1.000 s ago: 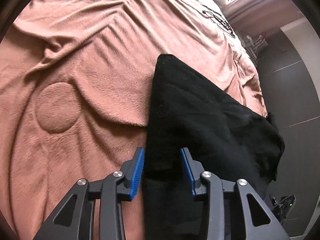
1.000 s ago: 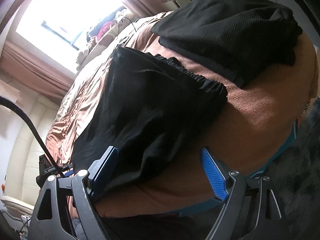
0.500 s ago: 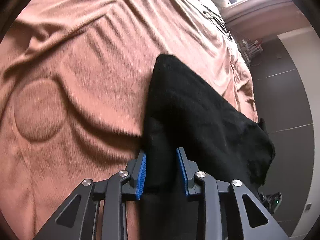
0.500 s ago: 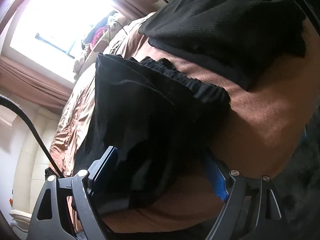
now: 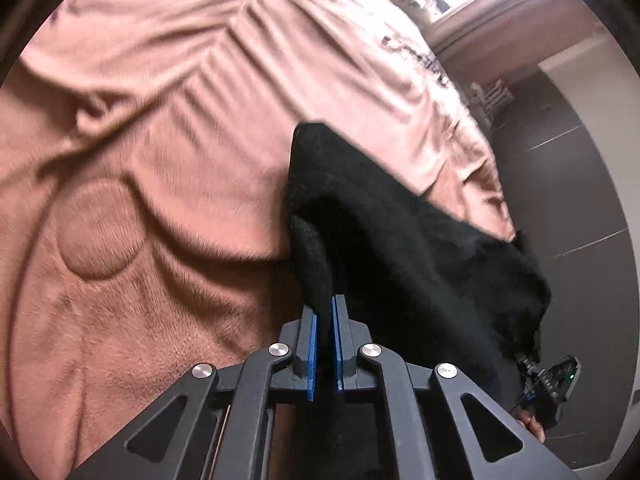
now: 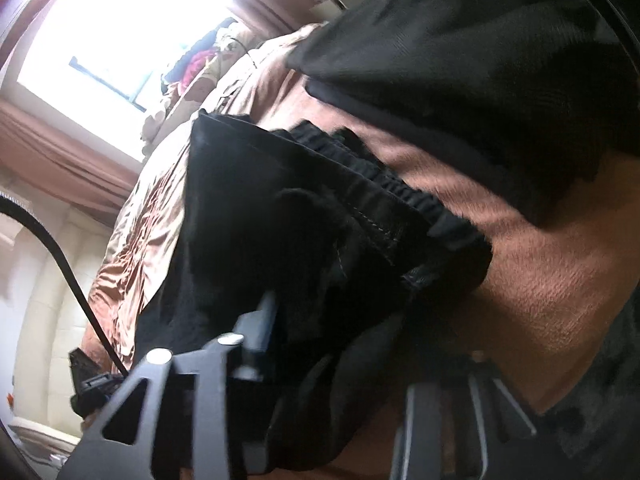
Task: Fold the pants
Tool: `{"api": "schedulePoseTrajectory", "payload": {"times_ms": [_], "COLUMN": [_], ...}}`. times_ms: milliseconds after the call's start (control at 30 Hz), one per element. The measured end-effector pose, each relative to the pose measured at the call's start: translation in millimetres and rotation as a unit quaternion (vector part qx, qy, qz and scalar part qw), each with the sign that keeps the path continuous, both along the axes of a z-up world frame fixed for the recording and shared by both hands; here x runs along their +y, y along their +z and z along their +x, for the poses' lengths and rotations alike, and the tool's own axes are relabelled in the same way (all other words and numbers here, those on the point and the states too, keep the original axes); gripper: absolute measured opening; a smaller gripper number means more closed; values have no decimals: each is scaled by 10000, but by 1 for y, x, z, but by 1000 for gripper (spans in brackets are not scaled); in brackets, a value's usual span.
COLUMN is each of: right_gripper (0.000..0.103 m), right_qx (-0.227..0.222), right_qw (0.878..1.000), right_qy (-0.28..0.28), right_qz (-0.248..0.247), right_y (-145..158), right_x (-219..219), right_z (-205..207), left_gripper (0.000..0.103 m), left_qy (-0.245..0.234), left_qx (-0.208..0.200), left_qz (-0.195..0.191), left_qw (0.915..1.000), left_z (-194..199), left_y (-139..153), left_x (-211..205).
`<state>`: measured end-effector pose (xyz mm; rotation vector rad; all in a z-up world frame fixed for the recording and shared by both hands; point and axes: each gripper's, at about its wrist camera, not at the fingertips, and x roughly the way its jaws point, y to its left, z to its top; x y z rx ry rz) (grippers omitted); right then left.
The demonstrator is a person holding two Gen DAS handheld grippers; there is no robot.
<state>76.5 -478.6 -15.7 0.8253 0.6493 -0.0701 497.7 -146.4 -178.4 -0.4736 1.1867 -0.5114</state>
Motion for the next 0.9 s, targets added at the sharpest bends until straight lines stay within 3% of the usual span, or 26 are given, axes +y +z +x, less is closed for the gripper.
{"api": "schedulePoseTrajectory", "payload": {"times_ms": [67,300,900], "right_gripper": [17,15,15], "right_qx": [-76,-206,76], "right_qw": [9999,9996,9888], "right_qy": [29,170,1453], "right_qz": [-70,-53,-338], "right_y": [9,27,44], "right_x": [4,24,128], "right_z": [-4,-7,59], "left_gripper": [6,6,6], "left_qy": [61,184,1219], "left_qx": [-125,-420,-492], "left_qz": [-148,-152,-63], "left_qw": [9998,9988,9913], "left_z": [-1,-3,-14], "left_y": [13,50,64], "left_x": [5,19,160]}}
